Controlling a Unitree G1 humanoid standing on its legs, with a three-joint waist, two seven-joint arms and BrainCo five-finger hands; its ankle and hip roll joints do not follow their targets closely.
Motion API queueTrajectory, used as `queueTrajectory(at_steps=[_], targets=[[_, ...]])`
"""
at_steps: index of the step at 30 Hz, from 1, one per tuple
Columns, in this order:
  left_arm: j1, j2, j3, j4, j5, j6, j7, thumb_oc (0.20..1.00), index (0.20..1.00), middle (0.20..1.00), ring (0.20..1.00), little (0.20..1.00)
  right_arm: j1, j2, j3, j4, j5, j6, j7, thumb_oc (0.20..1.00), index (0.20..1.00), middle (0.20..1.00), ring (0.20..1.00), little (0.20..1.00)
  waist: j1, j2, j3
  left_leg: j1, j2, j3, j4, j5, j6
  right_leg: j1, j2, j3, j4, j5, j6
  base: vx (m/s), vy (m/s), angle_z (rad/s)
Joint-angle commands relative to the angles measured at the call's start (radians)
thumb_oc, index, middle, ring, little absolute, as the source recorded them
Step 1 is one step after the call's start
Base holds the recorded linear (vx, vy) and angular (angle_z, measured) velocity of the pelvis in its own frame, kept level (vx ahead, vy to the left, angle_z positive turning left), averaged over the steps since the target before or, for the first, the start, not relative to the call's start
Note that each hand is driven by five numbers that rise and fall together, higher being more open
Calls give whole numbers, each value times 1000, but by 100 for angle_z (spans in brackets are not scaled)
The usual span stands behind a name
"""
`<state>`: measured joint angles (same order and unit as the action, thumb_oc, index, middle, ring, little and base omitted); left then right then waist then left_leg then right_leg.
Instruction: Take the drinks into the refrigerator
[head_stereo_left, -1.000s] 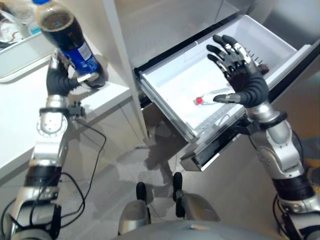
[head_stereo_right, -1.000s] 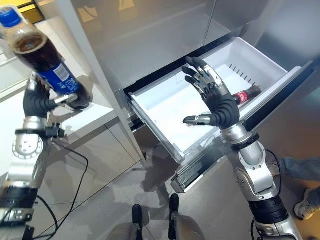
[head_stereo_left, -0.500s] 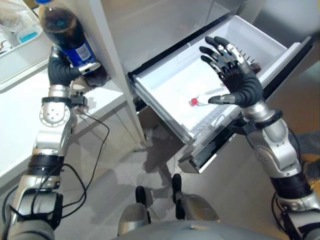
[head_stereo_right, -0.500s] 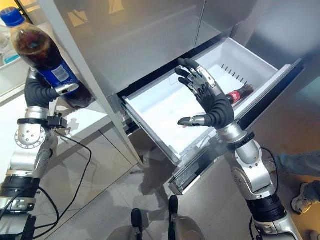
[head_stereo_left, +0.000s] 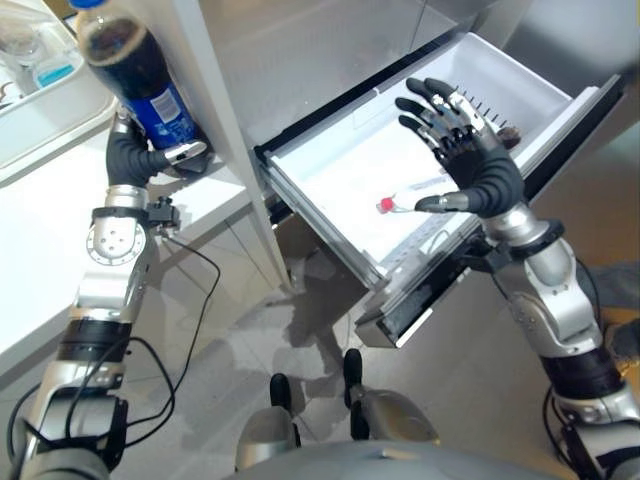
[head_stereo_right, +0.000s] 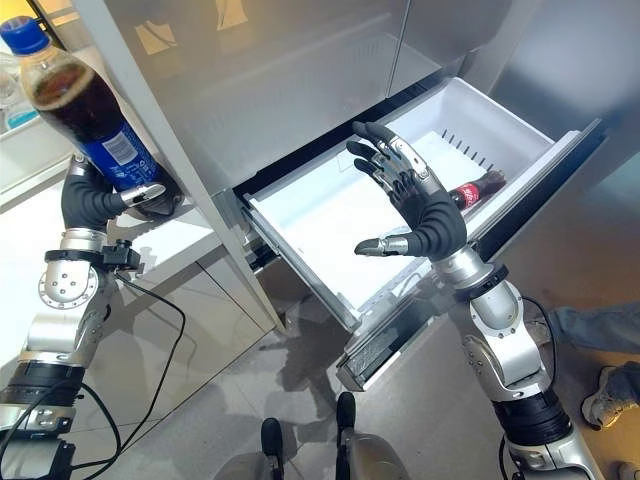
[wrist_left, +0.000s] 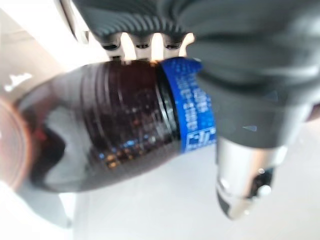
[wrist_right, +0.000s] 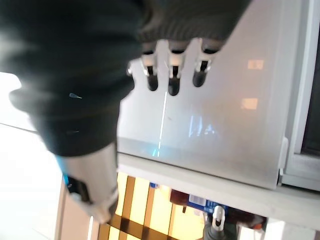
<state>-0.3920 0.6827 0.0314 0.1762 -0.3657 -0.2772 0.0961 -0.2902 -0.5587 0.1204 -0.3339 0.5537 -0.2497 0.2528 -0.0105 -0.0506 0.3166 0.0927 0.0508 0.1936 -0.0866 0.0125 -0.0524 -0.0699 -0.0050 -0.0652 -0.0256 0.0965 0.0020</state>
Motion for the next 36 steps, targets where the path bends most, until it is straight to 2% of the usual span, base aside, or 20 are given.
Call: queueTrajectory(at_steps=[1, 11, 19, 26, 27, 28, 29, 30, 36], targets=[[-39, 1, -4, 13, 27, -24, -28, 1000, 1000, 1000, 1000, 1000, 9, 41, -39, -104, 31, -22, 6, 1000, 1000, 1000, 1000, 1000, 4, 4, -51, 38, 0, -37, 33, -88, 19, -7, -35, -9, 183, -129, 94, 0, 0, 0], [-106, -23, -61, 81, 37, 4, -37, 1000, 1000, 1000, 1000, 1000, 3, 49, -24, -100, 34, -11, 10, 1000, 1000, 1000, 1000, 1000, -5, 8, -53, 48, -1, -35, 29, -86, 19, -4, -35, -6, 182, -126, 95, 0, 0, 0], [-164, 38, -119, 121, 54, 53, -100, 1000, 1000, 1000, 1000, 1000, 4, 52, -20, -103, 45, 7, 21, 1000, 1000, 1000, 1000, 1000, -8, 14, -58, 56, -1, -34, 25, -87, 19, 2, -33, -5, 182, -126, 96, 0, 0, 0], [-191, 54, -139, 147, 74, 74, -117, 1000, 1000, 1000, 1000, 1000, 17, 65, -24, -106, 45, 13, 27, 1000, 1000, 1000, 1000, 1000, -10, 16, -59, 59, -1, -36, 25, -87, 19, 3, -34, -6, 183, -128, 96, 0, 0, 0], [-193, 55, -138, 147, 79, 74, -118, 702, 702, 702, 702, 702, 19, 65, -25, -106, 46, 14, 28, 1000, 1000, 1000, 1000, 1000, -10, 15, -60, 59, -1, -36, 24, -87, 19, 4, -35, -7, 183, -127, 97, 0, 0, 0], [-196, 56, -139, 149, 87, 78, -119, 504, 504, 504, 504, 504, 20, 65, -26, -105, 43, 15, 29, 1000, 1000, 1000, 1000, 1000, -9, 16, -61, 61, 0, -37, 24, -87, 19, 4, -35, -6, 184, -127, 97, 0, 0, 0], [-196, 56, -139, 149, 87, 78, -119, 423, 423, 423, 423, 423, 20, 65, -26, -105, 43, 15, 29, 1000, 1000, 1000, 1000, 1000, -9, 16, -61, 61, 0, -37, 24, -87, 19, 4, -35, -6, 184, -127, 97, 0, 0, 0], [-198, 51, -139, 150, 92, 76, -113, 203, 203, 203, 203, 203, 20, 67, -24, -104, 43, 15, 29, 1000, 1000, 1000, 1000, 1000, -9, 16, -62, 63, 0, -38, 22, -87, 19, 5, -35, -6, 184, -126, 97, -2, -2, 3], [-197, 38, -140, 148, 99, 76, -111, 200, 200, 200, 200, 200, 20, 67, -23, -102, 44, 21, 33, 1000, 1000, 1000, 1000, 1000, -10, 16, -66, 68, -2, -38, 18, -86, 19, 8, -35, -7, 184, -126, 96, -1, 0, 1]])
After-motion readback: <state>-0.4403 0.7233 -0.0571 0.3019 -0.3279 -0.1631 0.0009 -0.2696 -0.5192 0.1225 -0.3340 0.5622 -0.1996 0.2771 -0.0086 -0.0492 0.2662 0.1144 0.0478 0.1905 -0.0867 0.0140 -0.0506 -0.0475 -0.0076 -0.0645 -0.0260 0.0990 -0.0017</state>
